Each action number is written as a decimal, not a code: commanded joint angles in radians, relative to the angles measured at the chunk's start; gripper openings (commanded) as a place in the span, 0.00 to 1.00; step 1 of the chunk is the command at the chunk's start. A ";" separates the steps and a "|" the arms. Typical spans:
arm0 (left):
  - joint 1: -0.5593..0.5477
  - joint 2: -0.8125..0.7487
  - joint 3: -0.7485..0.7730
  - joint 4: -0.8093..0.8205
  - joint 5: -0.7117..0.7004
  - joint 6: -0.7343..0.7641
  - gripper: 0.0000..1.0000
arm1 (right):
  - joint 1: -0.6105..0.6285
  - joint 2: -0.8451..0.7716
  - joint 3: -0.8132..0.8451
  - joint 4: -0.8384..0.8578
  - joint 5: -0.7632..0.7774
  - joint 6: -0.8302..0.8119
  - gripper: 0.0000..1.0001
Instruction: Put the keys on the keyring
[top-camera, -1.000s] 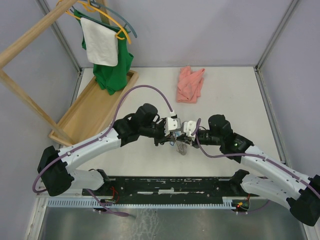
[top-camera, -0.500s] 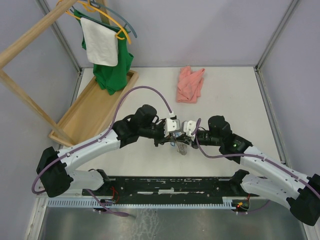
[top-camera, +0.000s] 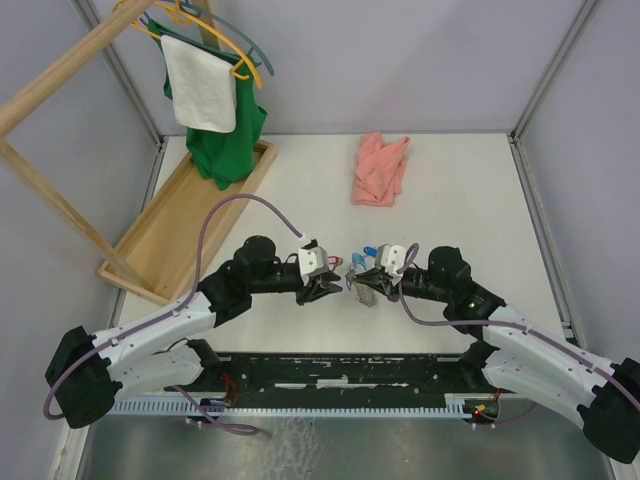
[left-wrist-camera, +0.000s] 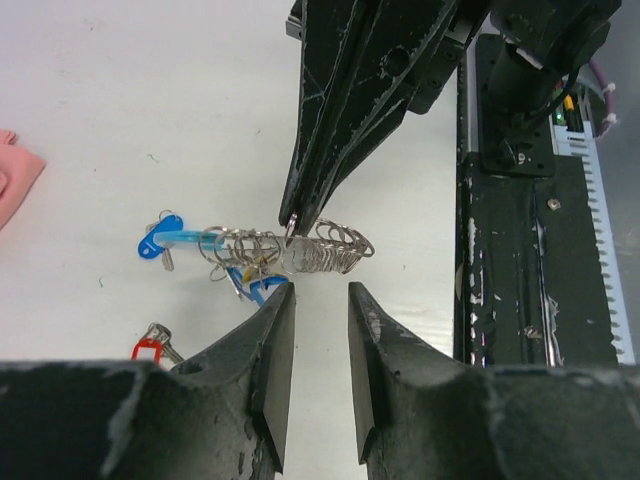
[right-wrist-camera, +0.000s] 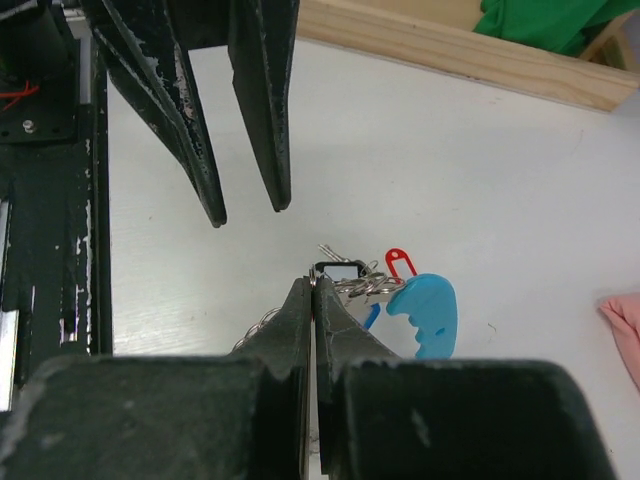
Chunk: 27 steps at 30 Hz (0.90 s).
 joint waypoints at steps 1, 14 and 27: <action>0.020 -0.034 -0.108 0.366 0.052 -0.201 0.35 | -0.015 -0.047 -0.064 0.285 0.017 0.121 0.01; 0.050 0.114 -0.219 0.772 0.047 -0.382 0.35 | -0.025 -0.069 -0.132 0.460 0.012 0.233 0.01; 0.086 0.196 -0.227 0.887 0.184 -0.417 0.35 | -0.024 -0.075 -0.149 0.479 -0.014 0.247 0.01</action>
